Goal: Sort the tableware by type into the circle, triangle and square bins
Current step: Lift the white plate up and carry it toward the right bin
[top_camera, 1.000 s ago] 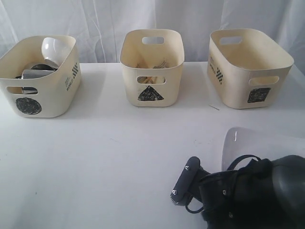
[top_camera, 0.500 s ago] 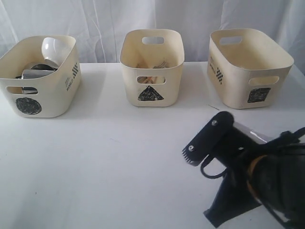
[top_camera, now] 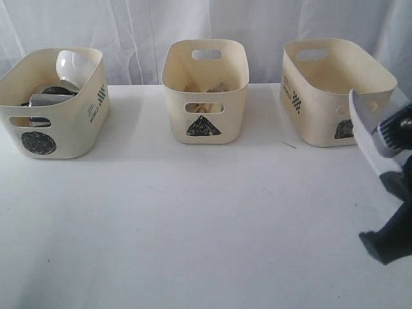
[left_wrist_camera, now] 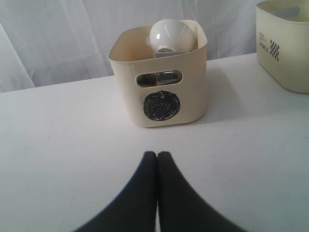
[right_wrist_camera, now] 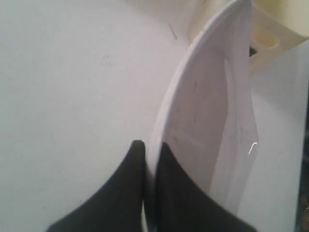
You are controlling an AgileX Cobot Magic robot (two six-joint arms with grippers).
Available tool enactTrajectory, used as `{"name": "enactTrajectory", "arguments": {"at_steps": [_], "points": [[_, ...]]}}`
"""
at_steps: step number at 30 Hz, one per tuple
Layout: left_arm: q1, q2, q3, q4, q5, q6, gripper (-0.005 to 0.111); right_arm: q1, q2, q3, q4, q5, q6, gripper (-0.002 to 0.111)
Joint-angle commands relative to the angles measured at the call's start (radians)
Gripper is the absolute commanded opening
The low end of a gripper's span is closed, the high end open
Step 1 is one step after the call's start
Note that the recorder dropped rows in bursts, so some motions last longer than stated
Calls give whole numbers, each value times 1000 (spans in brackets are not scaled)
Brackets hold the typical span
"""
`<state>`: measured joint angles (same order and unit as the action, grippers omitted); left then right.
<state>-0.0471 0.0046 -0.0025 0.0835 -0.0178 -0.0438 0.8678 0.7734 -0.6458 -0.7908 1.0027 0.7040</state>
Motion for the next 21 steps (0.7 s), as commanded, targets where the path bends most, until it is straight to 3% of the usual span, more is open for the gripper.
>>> {"name": "enactTrajectory", "arguments": {"at_steps": [1, 8, 21], "points": [[-1, -5, 3, -5, -4, -3, 0, -1, -13, -93, -267, -21, -53, 0], [-1, -5, 3, -5, -4, -3, 0, -79, 67, -243, -437, -118, -108, 0], [-1, -5, 3, -5, -4, -3, 0, -524, 311, -357, -437, -616, -148, 0]]}}
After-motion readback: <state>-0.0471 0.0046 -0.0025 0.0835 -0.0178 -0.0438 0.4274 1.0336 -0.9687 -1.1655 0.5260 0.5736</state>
